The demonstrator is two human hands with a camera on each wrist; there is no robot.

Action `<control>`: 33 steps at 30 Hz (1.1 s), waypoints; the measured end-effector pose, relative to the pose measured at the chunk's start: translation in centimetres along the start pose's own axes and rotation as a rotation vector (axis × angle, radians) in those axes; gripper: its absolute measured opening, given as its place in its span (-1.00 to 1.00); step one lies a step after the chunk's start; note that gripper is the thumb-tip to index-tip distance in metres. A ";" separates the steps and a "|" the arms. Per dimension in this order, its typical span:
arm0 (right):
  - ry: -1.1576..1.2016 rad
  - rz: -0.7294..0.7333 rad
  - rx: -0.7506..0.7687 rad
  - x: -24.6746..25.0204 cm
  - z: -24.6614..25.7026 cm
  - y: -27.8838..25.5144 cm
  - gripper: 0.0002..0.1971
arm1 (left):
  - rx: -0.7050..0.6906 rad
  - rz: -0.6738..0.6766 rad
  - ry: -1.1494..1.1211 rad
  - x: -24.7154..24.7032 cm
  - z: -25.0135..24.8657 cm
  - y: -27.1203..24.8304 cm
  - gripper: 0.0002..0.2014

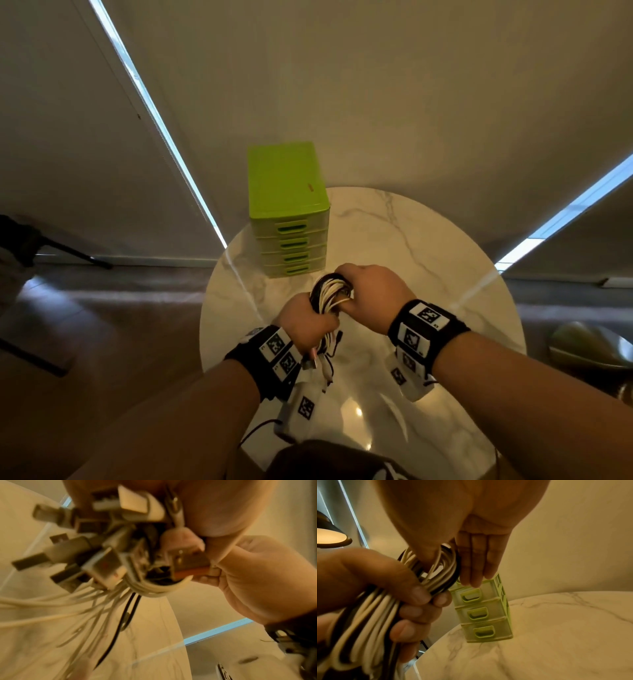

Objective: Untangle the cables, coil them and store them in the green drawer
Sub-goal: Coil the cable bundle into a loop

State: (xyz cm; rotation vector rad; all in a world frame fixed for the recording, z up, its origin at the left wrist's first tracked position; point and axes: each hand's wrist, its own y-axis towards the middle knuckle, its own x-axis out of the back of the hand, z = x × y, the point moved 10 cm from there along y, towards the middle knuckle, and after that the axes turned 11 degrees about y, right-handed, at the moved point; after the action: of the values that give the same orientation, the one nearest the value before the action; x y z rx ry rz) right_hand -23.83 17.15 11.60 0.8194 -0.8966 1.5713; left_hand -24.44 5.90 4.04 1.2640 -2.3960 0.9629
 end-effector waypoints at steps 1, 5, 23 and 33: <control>-0.015 -0.002 -0.029 -0.2 -0.2 0.0 -0.64 | 0.008 0.021 -0.019 -0.4 0.3 -0.1 -0.89; -0.129 0.058 -0.092 -1.1 -0.5 -0.1 -0.64 | -0.056 0.077 0.049 -1.6 -0.3 -0.8 -0.90; 0.264 0.093 0.073 -1.8 1.9 0.1 -0.66 | -0.096 0.224 0.046 -1.7 0.1 -1.1 -0.85; 1.222 0.157 -0.030 -1.7 -3.5 -2.3 -0.31 | -0.020 0.096 -0.527 -3.0 -2.6 -1.8 -0.80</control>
State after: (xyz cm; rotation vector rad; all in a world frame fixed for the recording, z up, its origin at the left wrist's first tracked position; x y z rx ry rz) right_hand -21.40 19.73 8.73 -0.3063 -0.0700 1.7803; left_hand -21.43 8.78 5.21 1.5640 -2.8689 0.6873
